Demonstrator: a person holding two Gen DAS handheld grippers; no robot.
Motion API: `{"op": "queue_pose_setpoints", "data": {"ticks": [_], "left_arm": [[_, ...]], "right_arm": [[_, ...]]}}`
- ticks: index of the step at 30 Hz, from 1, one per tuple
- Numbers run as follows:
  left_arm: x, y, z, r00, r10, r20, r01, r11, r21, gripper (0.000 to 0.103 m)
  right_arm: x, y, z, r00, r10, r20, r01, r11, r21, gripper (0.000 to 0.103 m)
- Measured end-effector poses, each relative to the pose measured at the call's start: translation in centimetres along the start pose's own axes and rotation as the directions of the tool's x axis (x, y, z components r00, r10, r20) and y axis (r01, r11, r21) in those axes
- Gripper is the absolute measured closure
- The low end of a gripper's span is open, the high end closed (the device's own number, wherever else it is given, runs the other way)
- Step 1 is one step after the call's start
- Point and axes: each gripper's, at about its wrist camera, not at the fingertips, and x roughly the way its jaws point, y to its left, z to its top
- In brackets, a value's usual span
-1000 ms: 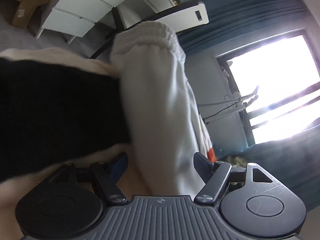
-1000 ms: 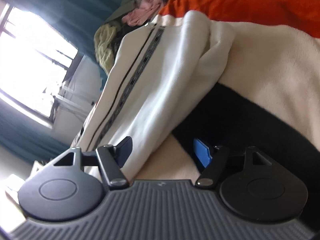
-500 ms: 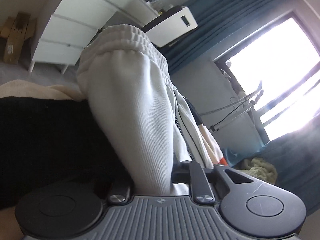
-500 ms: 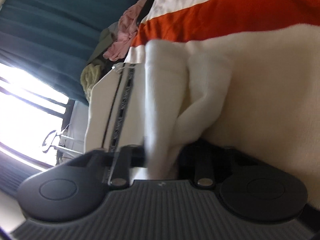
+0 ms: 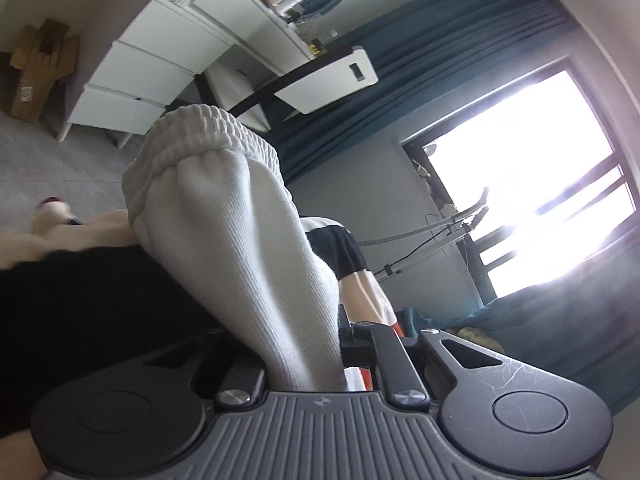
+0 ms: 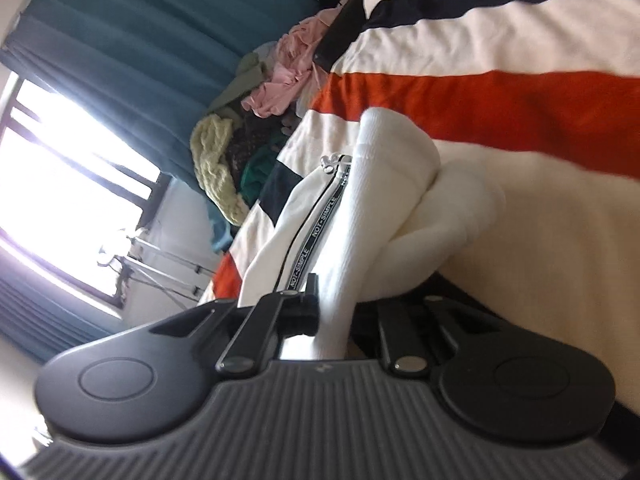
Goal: Fold clothes
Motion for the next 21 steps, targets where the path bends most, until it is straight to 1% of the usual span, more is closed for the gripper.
{"op": "queue_pose_setpoints", "data": {"ticks": [2,4,7,10,11,12,13,14,15,16,17,18,19,21], "left_arm": [[-1.6,0.3,0.7,1.0,0.027,-0.011,-0.027,1.0,0.004,0.093],[-3.4,0.5,1.1,0.998,0.054,-0.013,-0.053,0.997,0.047,0.093],[-5.8,0.9,1.2,0.995,0.099,-0.023,-0.096,0.99,0.103,0.093],[-6.5,1.4,0.6,0.983,0.176,-0.048,-0.166,0.971,0.172,0.091],[-6.5,1.6,0.4,0.978,0.199,-0.058,-0.185,0.964,0.19,0.089],[-6.5,1.5,0.6,0.972,0.227,-0.06,-0.21,0.955,0.211,0.082],[-6.6,1.2,0.6,0.964,0.26,-0.054,-0.24,0.941,0.24,0.077],[-6.8,0.8,0.5,0.955,0.293,-0.044,-0.271,0.924,0.271,0.063],[-7.3,0.4,0.0,0.951,0.306,-0.039,-0.281,0.911,0.303,0.048],[-7.6,0.1,-0.3,0.95,0.309,-0.035,-0.281,0.9,0.332,0.042],[-7.7,-0.3,-0.6,0.95,0.311,-0.03,-0.28,0.89,0.361,0.03],[-8.1,-0.7,-1.2,0.948,0.318,-0.019,-0.285,0.873,0.396,0.021],[-8.5,-1.2,-1.8,0.945,0.326,-0.006,-0.292,0.853,0.432,0.019],[-9.3,-2.3,-3.3,0.942,0.334,0.02,-0.302,0.822,0.482,0.018]], "right_arm": [[-2.0,-0.5,0.2,1.0,0.012,-0.002,-0.012,0.999,0.037,0.092],[-4.0,-1.0,0.0,1.0,0.027,-0.003,-0.027,0.998,0.056,0.092],[-5.8,-2.7,-0.6,0.999,0.017,-0.033,-0.013,0.993,0.114,0.092],[-6.0,-5.3,-1.3,0.992,-0.05,-0.113,0.07,0.981,0.181,0.091],[-5.7,-6.0,-1.5,0.988,-0.066,-0.138,0.093,0.976,0.197,0.089],[-5.3,-6.6,-1.6,0.984,-0.077,-0.162,0.111,0.971,0.211,0.089],[-5.2,-6.8,-1.7,0.982,-0.077,-0.175,0.115,0.969,0.217,0.088],[-5.2,-6.8,-1.8,0.98,-0.071,-0.183,0.112,0.969,0.22,0.086],[-5.2,-6.9,-1.9,0.979,-0.066,-0.192,0.109,0.969,0.223,0.081],[-5.2,-6.8,-2.1,0.979,-0.055,-0.198,0.101,0.969,0.226,0.066],[-5.1,-6.6,-2.3,0.979,-0.037,-0.202,0.085,0.969,0.232,0.056],[-5.0,-6.4,-2.4,0.979,-0.021,-0.205,0.07,0.97,0.232,0.039],[-4.8,-6.2,-2.5,0.978,-0.008,-0.208,0.056,0.972,0.227,0.033],[-4.6,-5.8,-2.6,0.979,-0.014,-0.204,0.056,0.977,0.205,0.033]]}}
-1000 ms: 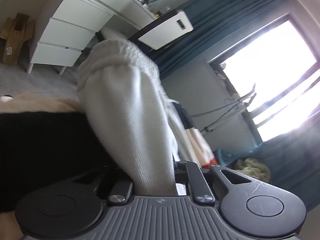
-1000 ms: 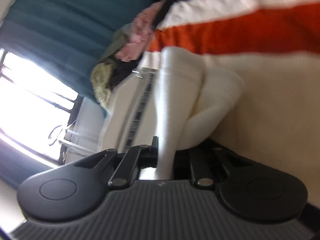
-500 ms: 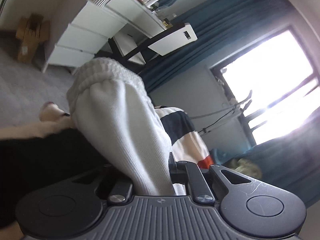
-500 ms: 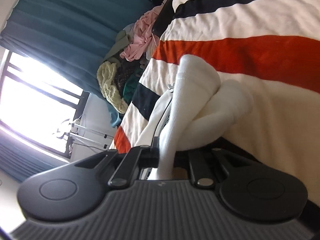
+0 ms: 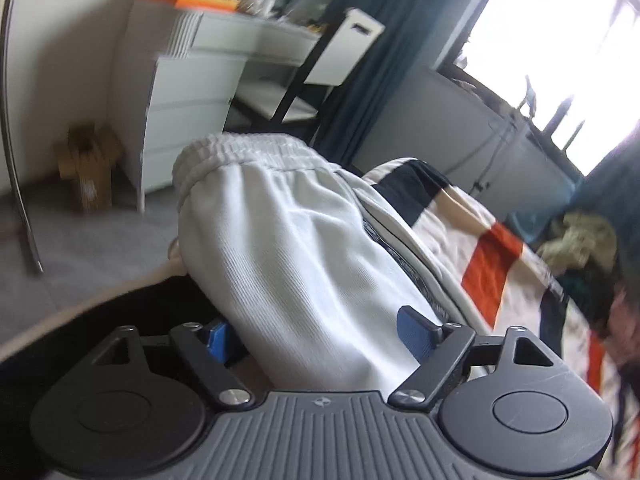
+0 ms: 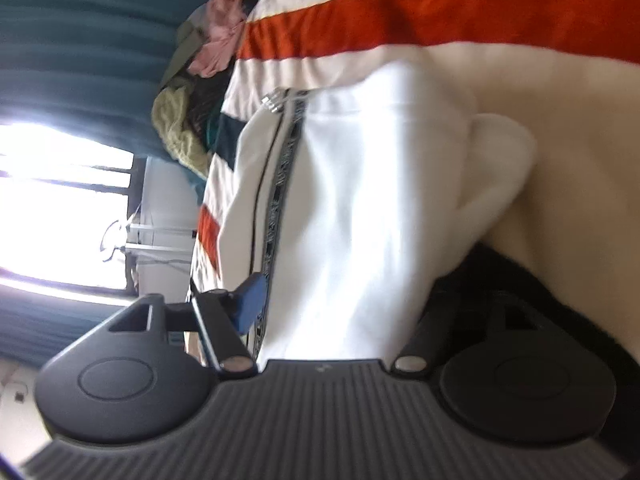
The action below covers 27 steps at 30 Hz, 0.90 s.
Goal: Fold clothes
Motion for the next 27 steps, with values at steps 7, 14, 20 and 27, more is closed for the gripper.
{"op": "queue_pose_setpoints", "data": {"ticks": [7,14,20,27], "left_arm": [[-4.1,-5.6,-3.1,0.995,0.023,0.101,-0.038,0.988,0.151,0.013],[-6.5,-12.0,-7.5,0.972,-0.161,0.172,0.1,0.943,0.317,0.005],[-4.2,-17.3,-12.1,0.936,-0.35,0.04,0.298,0.848,0.438,0.005],[-0.4,-21.8,-17.4,0.943,-0.329,-0.042,0.292,0.763,0.577,0.005]], "right_arm": [[-0.4,-3.0,0.9,0.989,0.007,0.148,-0.04,0.974,0.221,0.033],[-0.4,-2.7,1.9,0.964,0.129,0.231,-0.164,0.977,0.137,0.032],[-1.1,-1.1,2.2,0.95,0.198,0.243,-0.209,0.978,0.019,0.032],[-0.4,-2.7,2.0,0.986,-0.016,0.167,0.007,0.999,0.054,0.034]]}}
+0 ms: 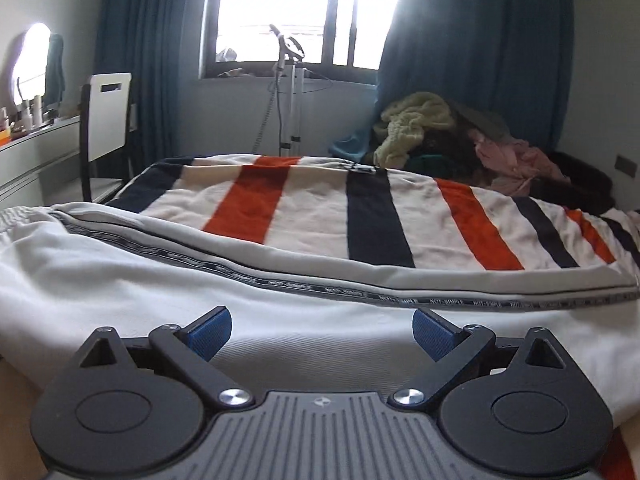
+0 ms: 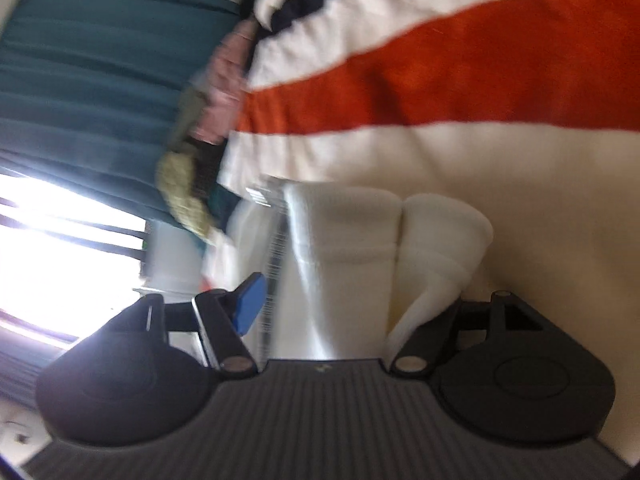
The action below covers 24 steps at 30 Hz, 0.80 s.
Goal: Fold clothes
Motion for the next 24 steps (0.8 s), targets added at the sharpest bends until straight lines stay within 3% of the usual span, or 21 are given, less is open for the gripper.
{"op": "queue_pose_setpoints", "data": {"ticks": [3,5,7,9,13,18,21,24], "left_arm": [[2.7,-1.3,-1.2,0.998,0.025,-0.059,-0.021,0.997,0.075,0.005],[3.7,-1.7,-1.9,0.996,0.035,-0.081,-0.026,0.994,0.103,0.004],[4.5,-1.8,-2.5,0.991,0.04,-0.131,-0.025,0.993,0.116,0.003],[4.8,-1.6,-2.9,0.987,0.036,-0.159,-0.018,0.993,0.114,0.003],[4.6,-1.1,-2.8,0.985,0.027,-0.172,-0.012,0.996,0.092,0.002],[4.4,-0.8,-2.4,0.985,0.028,-0.171,-0.014,0.996,0.083,0.002],[4.1,-0.5,-2.1,0.986,0.024,-0.167,-0.011,0.997,0.077,0.002],[3.5,-0.1,-1.6,0.989,0.031,-0.146,-0.023,0.998,0.06,0.002]], "right_arm": [[-0.2,0.3,0.0,1.0,-0.023,0.008,0.024,0.999,-0.039,0.034],[-0.5,1.0,-0.2,0.998,-0.057,0.024,0.059,0.994,-0.095,0.042],[-0.6,1.3,-0.3,0.994,-0.099,0.039,0.104,0.984,-0.144,0.07],[-0.6,1.7,-0.3,0.99,-0.126,0.058,0.134,0.976,-0.169,0.083],[-1.7,3.6,-1.3,0.986,-0.099,0.131,0.135,0.944,-0.303,0.089],[-3.8,9.2,-4.8,0.97,0.03,0.242,0.117,0.813,-0.571,0.091],[-5.0,12.7,-8.7,0.956,0.132,0.262,0.095,0.705,-0.703,0.091],[-5.8,15.6,-13.8,0.942,0.231,0.242,0.073,0.565,-0.822,0.091]]}}
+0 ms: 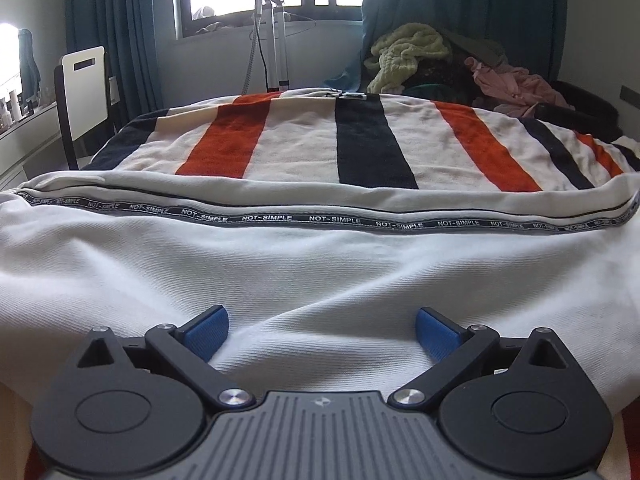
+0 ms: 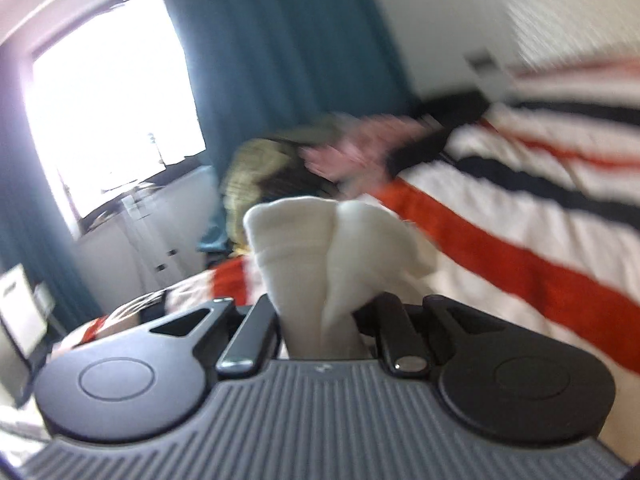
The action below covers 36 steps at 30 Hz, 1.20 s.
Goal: Fold clothes
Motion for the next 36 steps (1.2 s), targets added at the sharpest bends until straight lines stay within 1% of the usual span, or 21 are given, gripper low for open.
{"op": "queue_pose_setpoints", "data": {"ticks": [2,5,8,10,11,12,13,14,17,19,22,25,27,29,30,31,32,33,34,35,36], "left_arm": [[-0.6,0.5,0.3,1.0,0.009,0.019,-0.009,1.0,-0.023,0.002],[-1.4,1.6,1.0,0.999,0.018,0.047,-0.014,0.997,-0.074,0.002],[-2.1,3.1,1.7,0.997,0.016,0.07,-0.006,0.99,-0.141,0.002],[-2.5,4.0,2.0,0.997,0.001,0.077,0.014,0.981,-0.193,0.002],[-2.6,4.4,2.1,0.997,-0.007,0.08,0.024,0.976,-0.216,0.002],[-2.9,4.8,2.2,0.996,-0.01,0.085,0.029,0.972,-0.234,0.002],[-3.1,5.2,2.3,0.996,-0.012,0.091,0.034,0.967,-0.251,0.002],[-3.3,5.6,2.5,0.995,-0.011,0.102,0.038,0.963,-0.268,0.002],[-4.1,6.9,3.0,0.991,-0.007,0.136,0.05,0.947,-0.317,0.002],[-4.7,7.9,3.3,0.988,-0.003,0.157,0.058,0.936,-0.347,0.002],[-5.3,9.1,3.6,0.984,0.014,0.178,0.056,0.924,-0.379,0.002],[-5.6,9.8,3.5,0.983,0.029,0.181,0.046,0.916,-0.398,0.002],[-5.5,9.8,3.3,0.985,0.028,0.168,0.043,0.915,-0.402,0.002],[-5.4,9.5,3.2,0.987,0.014,0.16,0.051,0.918,-0.393,0.002],[-5.3,9.3,3.1,0.988,0.007,0.156,0.055,0.92,-0.388,0.002],[-5.4,9.1,3.1,0.988,0.004,0.154,0.055,0.924,-0.378,0.002],[-5.4,8.9,3.0,0.988,0.002,0.152,0.054,0.929,-0.367,0.002],[-5.4,8.6,2.9,0.989,0.003,0.151,0.052,0.933,-0.355,0.002],[-5.5,8.4,2.8,0.989,0.003,0.149,0.049,0.937,-0.345,0.002],[-5.5,8.2,2.7,0.99,-0.004,0.142,0.052,0.941,-0.335,0.002],[-5.5,8.0,2.5,0.991,-0.012,0.136,0.056,0.944,-0.325,0.002]], "right_arm": [[-0.2,4.3,-0.8,0.997,0.069,0.026,-0.065,0.99,-0.128,0.091],[-0.5,9.9,-4.1,0.985,0.171,0.0,-0.163,0.938,-0.306,0.091],[-0.8,14.1,-9.1,0.965,0.241,-0.108,-0.264,0.859,-0.439,0.091],[-0.5,16.3,-13.1,0.939,0.251,-0.235,-0.338,0.796,-0.502,0.091],[-0.3,17.1,-15.3,0.922,0.239,-0.305,-0.374,0.757,-0.536,0.091],[-0.4,17.9,-17.0,0.921,0.216,-0.324,-0.375,0.717,-0.588,0.091],[-0.7,18.5,-18.4,0.929,0.19,-0.317,-0.358,0.674,-0.646,0.09],[-0.9,18.8,-18.6,0.933,0.187,-0.308,-0.35,0.671,-0.653,0.09],[-1.2,18.8,-17.0,0.936,0.22,-0.275,-0.345,0.724,-0.597,0.09],[-2.8,19.9,-16.5,0.935,0.268,-0.234,-0.356,0.73,-0.583,0.09],[-3.5,21.5,-16.5,0.902,0.351,-0.251,-0.432,0.735,-0.523,0.09],[-2.4,22.4,-17.7,0.875,0.37,-0.312,-0.477,0.766,-0.431,0.089],[-2.4,22.5,-17.9,0.871,0.375,-0.317,-0.484,0.768,-0.42,0.088],[-2.1,22.2,-17.3,0.857,0.386,-0.342,-0.504,0.769,-0.393,0.083],[-1.9,22.0,-16.8,0.842,0.393,-0.369,-0.519,0.776,-0.358,0.075],[-1.8,21.6,-16.4,0.825,0.402,-0.396,-0.534,0.783,-0.319,0.055],[-1.8,21.4,-16.1,0.807,0.416,-0.42,-0.55,0.788,-0.276,0.044],[-2.1,21.1,-15.9,0.786,0.439,-0.435,-0.569,0.789,-0.232,0.027],[-2.4,20.7,-15.7,0.766,0.461,-0.448,-0.587,0.786,-0.195,0.021],[-2.6,20.3,-15.3,0.75,0.475,-0.461,-0.599,0.783,-0.167,0.021],[-2.9,19.9,-15.0,0.743,0.477,-0.469,-0.6,0.785,-0.153,0.021]]}}
